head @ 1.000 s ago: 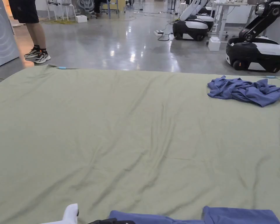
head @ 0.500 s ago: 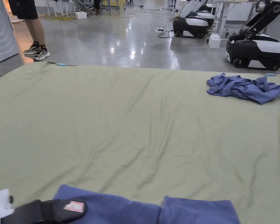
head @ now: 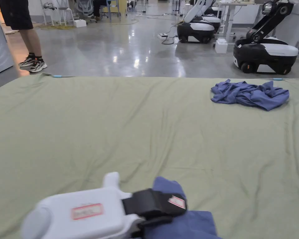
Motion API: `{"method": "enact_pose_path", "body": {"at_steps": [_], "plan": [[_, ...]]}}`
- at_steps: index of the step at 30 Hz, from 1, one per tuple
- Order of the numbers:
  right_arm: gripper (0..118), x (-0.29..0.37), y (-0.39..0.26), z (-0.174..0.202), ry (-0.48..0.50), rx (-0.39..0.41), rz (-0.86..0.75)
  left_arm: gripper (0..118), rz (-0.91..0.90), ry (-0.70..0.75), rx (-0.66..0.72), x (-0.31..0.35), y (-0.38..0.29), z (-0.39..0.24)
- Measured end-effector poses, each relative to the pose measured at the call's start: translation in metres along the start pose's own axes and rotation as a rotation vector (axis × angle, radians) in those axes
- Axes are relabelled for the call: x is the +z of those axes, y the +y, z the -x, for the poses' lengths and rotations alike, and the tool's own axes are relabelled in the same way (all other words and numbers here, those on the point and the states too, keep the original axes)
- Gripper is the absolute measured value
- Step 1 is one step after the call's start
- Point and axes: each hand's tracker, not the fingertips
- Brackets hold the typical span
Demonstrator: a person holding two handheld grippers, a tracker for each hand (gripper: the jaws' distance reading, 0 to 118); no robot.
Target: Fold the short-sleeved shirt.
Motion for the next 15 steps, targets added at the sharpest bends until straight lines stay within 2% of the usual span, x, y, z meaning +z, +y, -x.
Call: {"method": "enact_pose_path", "body": {"at_steps": [2,3,4,5,6,9,13,14,15], "plan": [[3,0.006,-0.001,-0.004,-0.02,-0.005,-0.008,18,0.093,0.1,-0.103,-0.041,-0.002,0.007],[3,0.008,-0.001,-0.005,-0.027,-0.01,-0.013,26,0.136,0.131,-0.134,-0.058,-0.007,0.01],[3,0.011,-0.001,-0.008,-0.033,-0.019,-0.019,47,0.162,0.154,-0.129,-0.075,-0.013,0.015],[3,0.013,-0.001,-0.01,-0.034,-0.026,-0.023,78,0.176,0.161,-0.107,-0.084,-0.017,0.02],[3,0.014,-0.002,-0.012,-0.036,-0.034,-0.028,87,0.162,0.138,-0.049,-0.087,-0.027,0.019],[3,0.016,-0.002,-0.014,-0.051,-0.041,-0.034,89,0.079,-0.082,0.049,-0.074,-0.031,0.005],[3,0.011,-0.003,-0.017,-0.048,-0.056,-0.031,87,0.158,-0.156,0.023,-0.028,-0.011,0.009],[3,0.009,-0.003,-0.017,-0.044,-0.056,-0.027,73,0.141,-0.122,0.03,-0.017,-0.012,0.013],[3,0.007,-0.004,-0.017,-0.041,-0.054,-0.022,52,0.118,-0.038,0.024,-0.007,-0.013,0.017]]}}
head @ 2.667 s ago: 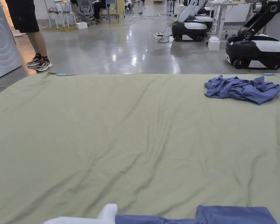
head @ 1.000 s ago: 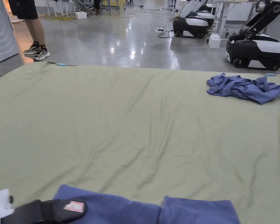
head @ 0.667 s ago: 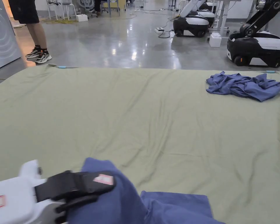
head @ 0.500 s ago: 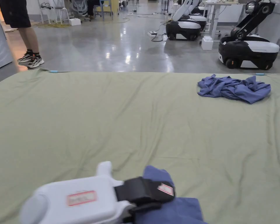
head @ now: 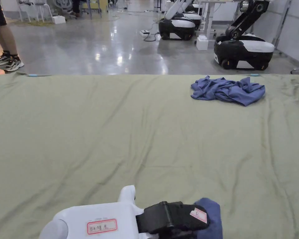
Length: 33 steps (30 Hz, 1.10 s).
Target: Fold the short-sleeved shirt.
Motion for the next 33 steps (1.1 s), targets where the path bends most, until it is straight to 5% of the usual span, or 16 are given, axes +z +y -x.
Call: {"method": "enact_pose_path", "body": {"at_steps": [1,2,7,11,22,28,31,33], "plan": [[3,-0.002,-0.001,0.001,0.003,0.003,0.006,25,-0.015,0.076,-0.016,0.007,-0.004,0.0],[3,-0.005,-0.002,0.002,0.01,0.005,0.013,18,-0.044,0.126,-0.033,0.012,-0.008,0.0],[3,-0.011,-0.004,0.006,0.034,0.008,0.041,16,-0.049,0.017,0.0,0.013,-0.004,0.006],[3,-0.007,-0.003,0.006,0.033,0.02,0.039,13,0.068,0.181,-0.082,-0.014,-0.012,0.006],[3,-0.014,0.001,0.009,0.044,0.002,0.034,3,0.23,0.212,-0.147,-0.114,-0.03,0.008],[3,-0.058,0.025,0.039,0.259,0.057,0.036,2,0.065,-0.092,-0.239,0.004,-0.036,-0.042],[3,-0.121,0.029,0.053,0.377,0.027,0.148,2,-0.109,0.047,-0.277,0.085,-0.032,-0.036],[3,-0.164,0.027,0.06,0.365,0.045,0.276,2,-0.203,0.127,-0.238,0.12,-0.032,-0.023]]}}
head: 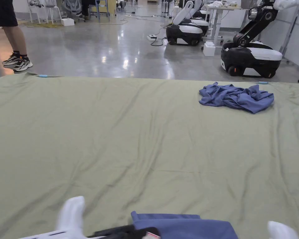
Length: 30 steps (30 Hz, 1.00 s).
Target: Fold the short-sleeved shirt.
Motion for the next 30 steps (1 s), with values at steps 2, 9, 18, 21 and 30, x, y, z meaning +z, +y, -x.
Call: {"method": "enact_pose_path", "body": {"at_steps": [2,9,18,21,30], "plan": [[3,-0.032,0.001,-0.009,-0.092,-0.002,0.087,2,-0.052,0.045,0.068,0.022,0.003,0.022],[3,-0.038,0.0,-0.027,-0.087,-0.09,0.103,52,-0.147,-0.023,0.176,0.026,-0.006,0.068],[3,-0.036,-0.003,-0.022,-0.09,-0.079,0.088,99,0.171,0.001,0.24,-0.08,-0.004,0.088],[3,-0.035,-0.005,-0.024,-0.082,-0.088,0.078,99,0.185,0.018,0.162,-0.097,-0.005,0.081],[3,-0.036,-0.008,-0.029,-0.026,-0.146,0.063,65,0.266,0.211,0.01,-0.142,-0.011,0.066]]}}
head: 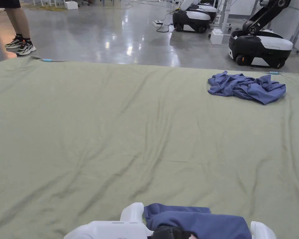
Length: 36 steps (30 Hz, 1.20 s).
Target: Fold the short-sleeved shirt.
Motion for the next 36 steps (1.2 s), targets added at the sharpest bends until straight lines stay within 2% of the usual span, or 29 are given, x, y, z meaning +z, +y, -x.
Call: {"method": "enact_pose_path", "body": {"at_steps": [1,3,4,7,8,10,13,16,20,25,29,33,36], "plan": [[3,0.003,-0.002,0.003,-0.008,0.023,-0.006,59,-0.021,0.017,0.003,0.013,0.002,-0.004],[3,0.007,-0.004,0.003,0.002,0.039,-0.011,59,0.017,-0.1,0.072,0.027,0.005,0.007],[3,0.007,-0.005,0.002,0.002,0.037,-0.012,59,-0.009,-0.101,0.135,0.03,0.007,0.013],[3,0.005,-0.004,-0.004,0.023,-0.009,-0.012,40,-0.019,-0.15,0.206,0.015,-0.002,0.02],[3,0.005,-0.004,-0.005,0.026,-0.021,-0.015,37,-0.028,-0.146,0.241,0.015,-0.004,0.024],[3,0.011,-0.005,-0.006,0.046,-0.038,-0.024,35,-0.022,-0.211,0.306,0.021,-0.005,0.03],[3,0.038,-0.007,0.003,0.083,-0.058,-0.089,34,-0.017,-0.243,0.323,0.046,-0.005,0.036],[3,0.069,-0.007,0.013,0.054,-0.021,-0.15,34,-0.043,-0.227,0.293,0.1,0.002,0.053],[3,0.093,-0.007,0.025,-0.034,-0.024,-0.229,34,-0.104,-0.025,0.223,0.203,0.021,0.104],[3,0.083,-0.003,0.05,-0.081,-0.003,-0.238,34,-0.181,0.238,0.269,0.311,0.035,0.162],[3,0.056,0.003,0.081,-0.108,0.043,-0.194,34,-0.159,0.443,0.226,0.372,0.05,0.196],[3,0.031,0.008,0.109,-0.116,0.087,-0.162,34,-0.148,0.547,0.193,0.419,0.058,0.21],[3,0.012,0.014,0.126,-0.121,0.124,-0.103,34,-0.127,0.686,0.144,0.445,0.067,0.218]]}}
